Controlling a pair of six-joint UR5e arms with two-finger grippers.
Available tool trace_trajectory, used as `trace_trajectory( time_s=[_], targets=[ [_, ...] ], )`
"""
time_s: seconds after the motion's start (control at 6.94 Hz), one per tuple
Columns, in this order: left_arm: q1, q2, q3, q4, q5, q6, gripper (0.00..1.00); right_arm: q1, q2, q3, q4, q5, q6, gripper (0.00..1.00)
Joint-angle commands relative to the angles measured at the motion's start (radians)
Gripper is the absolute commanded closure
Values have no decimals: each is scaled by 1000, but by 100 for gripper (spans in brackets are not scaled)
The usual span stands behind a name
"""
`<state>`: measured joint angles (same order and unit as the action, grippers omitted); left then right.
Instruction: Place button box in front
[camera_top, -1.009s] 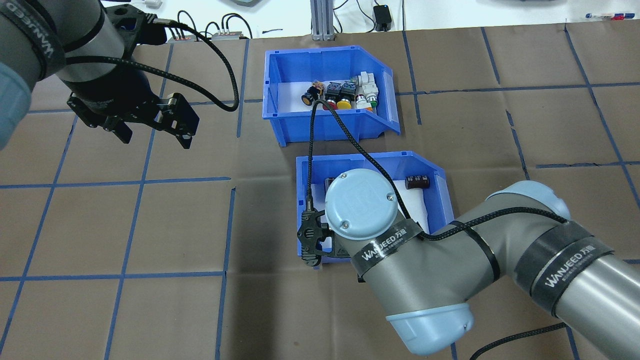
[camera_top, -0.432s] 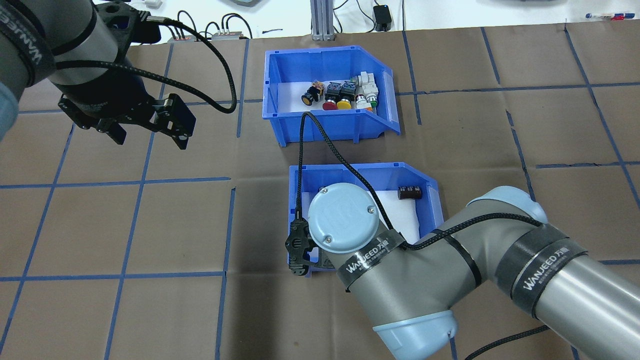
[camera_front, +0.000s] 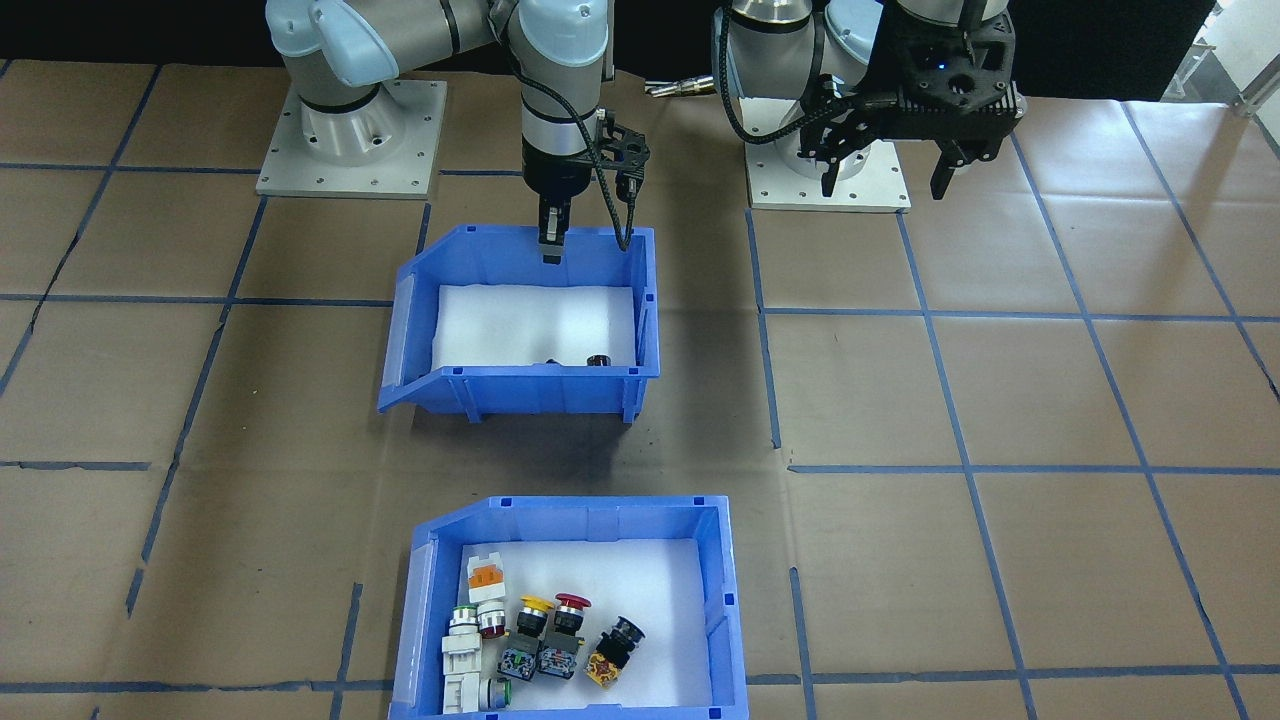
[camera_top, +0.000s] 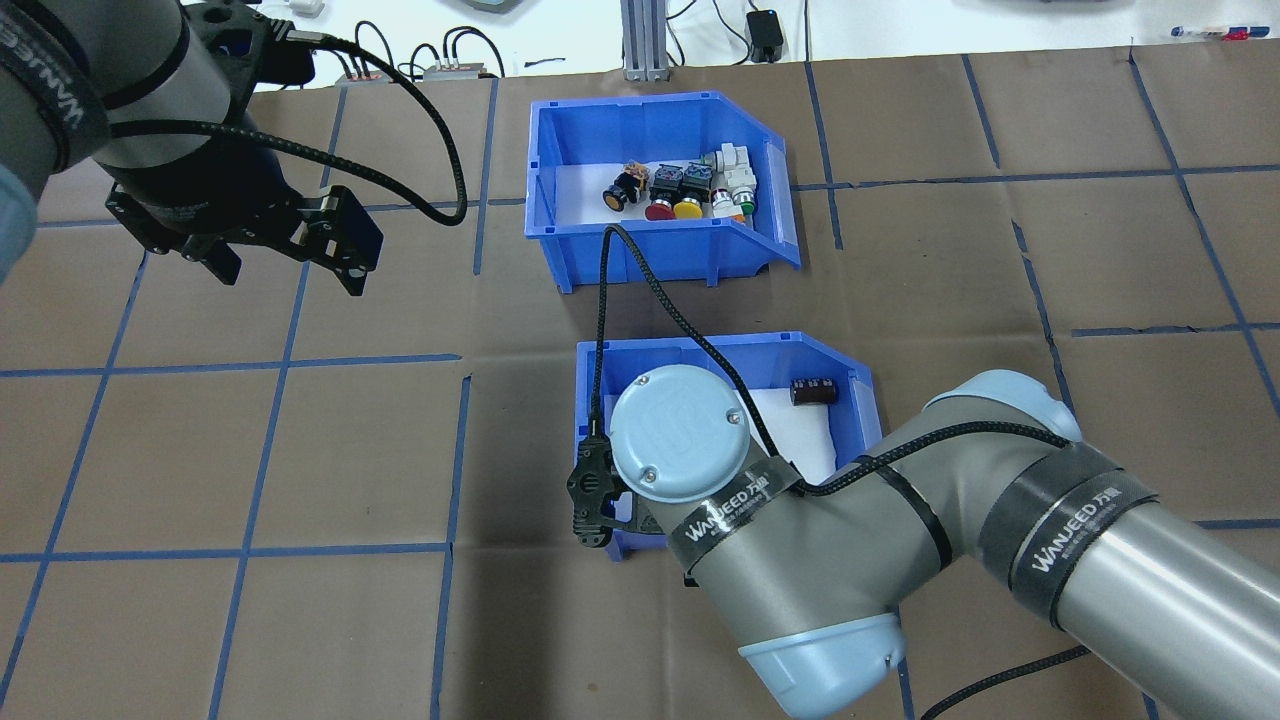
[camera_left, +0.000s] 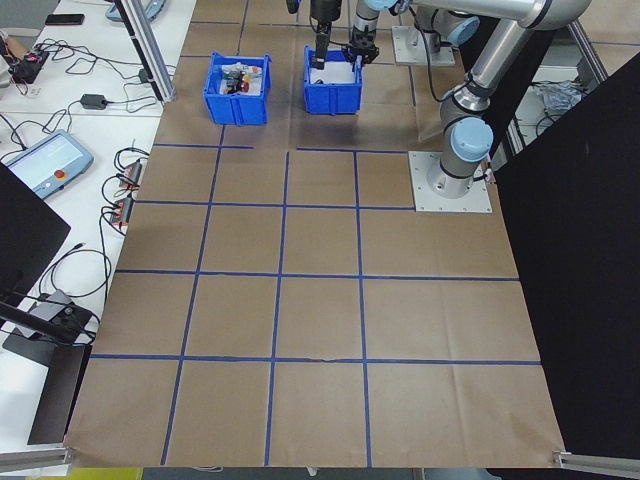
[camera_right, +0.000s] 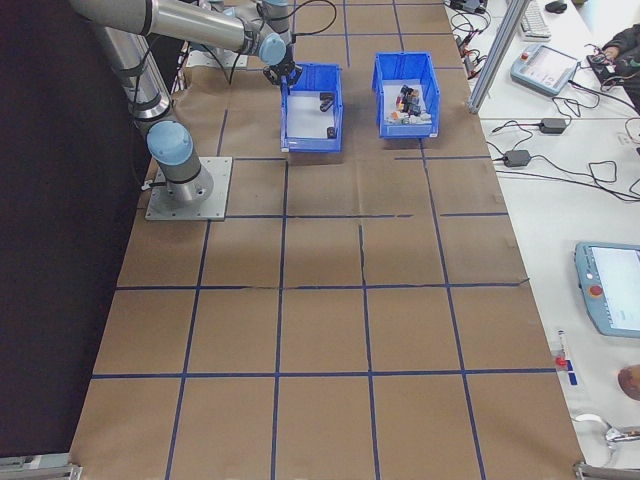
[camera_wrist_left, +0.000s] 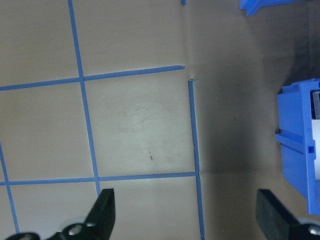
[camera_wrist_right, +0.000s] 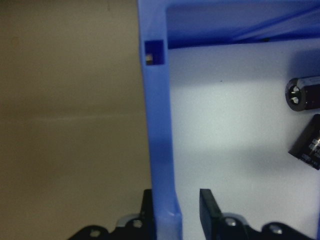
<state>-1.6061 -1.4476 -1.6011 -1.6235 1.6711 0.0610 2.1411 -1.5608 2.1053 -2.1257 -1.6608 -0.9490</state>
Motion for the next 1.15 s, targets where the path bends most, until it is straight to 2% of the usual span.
trace_trajectory(
  time_s=[0.0,0.43,0.72,1.01],
  targets=[
    [0,0,-2,4,1,-1,0,-3,-8,-49,13,-4,3,0],
    [0,0,-5,4,1,-3,0,-65,-54,-168,198,-4,4,0],
    [0,1,-6,4,4,-3,0,-189,-106,-202,221,-2,10,0],
    [0,1,-7,4,4,-3,0,-382,-157,-228,227,-1,183,0]
  ],
)
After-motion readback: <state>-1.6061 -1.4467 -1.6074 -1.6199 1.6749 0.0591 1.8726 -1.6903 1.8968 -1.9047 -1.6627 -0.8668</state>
